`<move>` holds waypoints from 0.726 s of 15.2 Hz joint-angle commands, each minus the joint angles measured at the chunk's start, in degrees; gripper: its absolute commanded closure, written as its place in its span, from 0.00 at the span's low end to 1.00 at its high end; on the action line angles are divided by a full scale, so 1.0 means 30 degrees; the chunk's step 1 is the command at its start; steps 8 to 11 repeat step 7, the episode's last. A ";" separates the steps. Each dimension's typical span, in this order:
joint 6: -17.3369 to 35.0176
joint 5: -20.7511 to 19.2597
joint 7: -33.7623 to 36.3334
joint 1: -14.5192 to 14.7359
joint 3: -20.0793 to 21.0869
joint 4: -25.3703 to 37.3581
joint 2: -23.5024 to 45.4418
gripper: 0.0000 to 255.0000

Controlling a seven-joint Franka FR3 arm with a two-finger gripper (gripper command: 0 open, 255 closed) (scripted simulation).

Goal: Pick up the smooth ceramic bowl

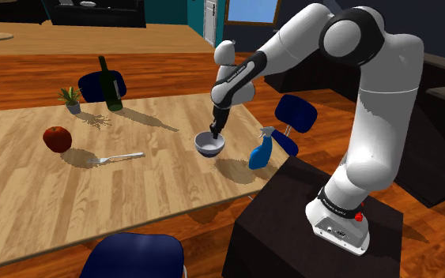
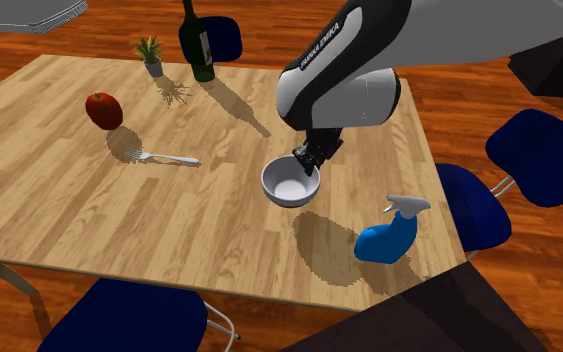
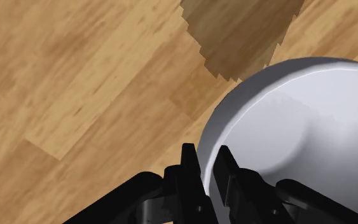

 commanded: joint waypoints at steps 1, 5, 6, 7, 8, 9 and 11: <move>-0.0397 -0.0113 0.0098 0.0021 -0.0059 0.0029 -0.0372 1.00; -0.1259 -0.0362 0.0341 0.0079 -0.0165 0.0123 -0.1153 1.00; -0.1291 -0.0373 0.0351 0.0080 -0.0169 0.0125 -0.1184 1.00; -0.1291 -0.0372 0.0350 0.0080 -0.0168 0.0128 -0.1182 1.00; -0.1291 -0.0372 0.0350 0.0080 -0.0168 0.0128 -0.1182 1.00; -0.1291 -0.0372 0.0350 0.0080 -0.0168 0.0128 -0.1182 1.00; -0.1291 -0.0372 0.0350 0.0080 -0.0168 0.0128 -0.1182 1.00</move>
